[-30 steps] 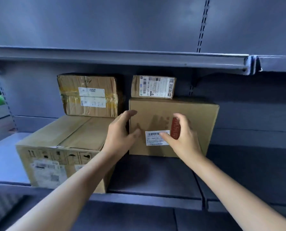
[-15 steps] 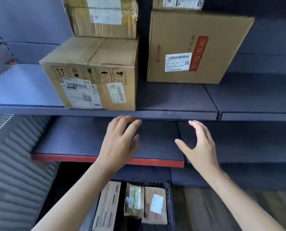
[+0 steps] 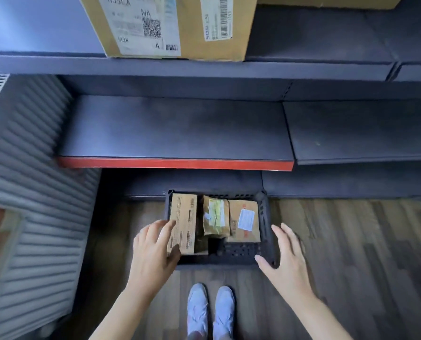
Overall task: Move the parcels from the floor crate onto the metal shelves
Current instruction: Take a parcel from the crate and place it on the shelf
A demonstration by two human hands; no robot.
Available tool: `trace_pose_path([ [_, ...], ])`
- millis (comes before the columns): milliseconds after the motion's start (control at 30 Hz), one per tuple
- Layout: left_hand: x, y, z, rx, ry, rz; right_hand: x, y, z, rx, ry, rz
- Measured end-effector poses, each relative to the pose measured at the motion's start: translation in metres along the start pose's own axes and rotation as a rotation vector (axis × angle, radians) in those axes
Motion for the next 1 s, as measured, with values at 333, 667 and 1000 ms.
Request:
trace_pose_path([
  [333,0.087,-0.011,-0.034,-0.148,-0.028,-0.032,0.084,0.023,0.041,0.009,0.039,-0.085],
  [667,0.302,0.042,-0.107,-0.327,-0.03,-0.067,0.257,0.101,0.135,-0.073,0.08,-0.118],
  [1000,0.396,0.056,-0.12,-0.38,0.195,-0.05,0.325,0.08,0.203,0.054,0.088,-0.103],
])
Point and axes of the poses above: each hand's wrist, its own y-axis towards the middle knuckle, its own x-axis out of the palm, z = x × y, the point moved 2 cm from there along y, towards the middle knuckle, and after that the axes turned 3 degrees about y, right-handed, at the moved point
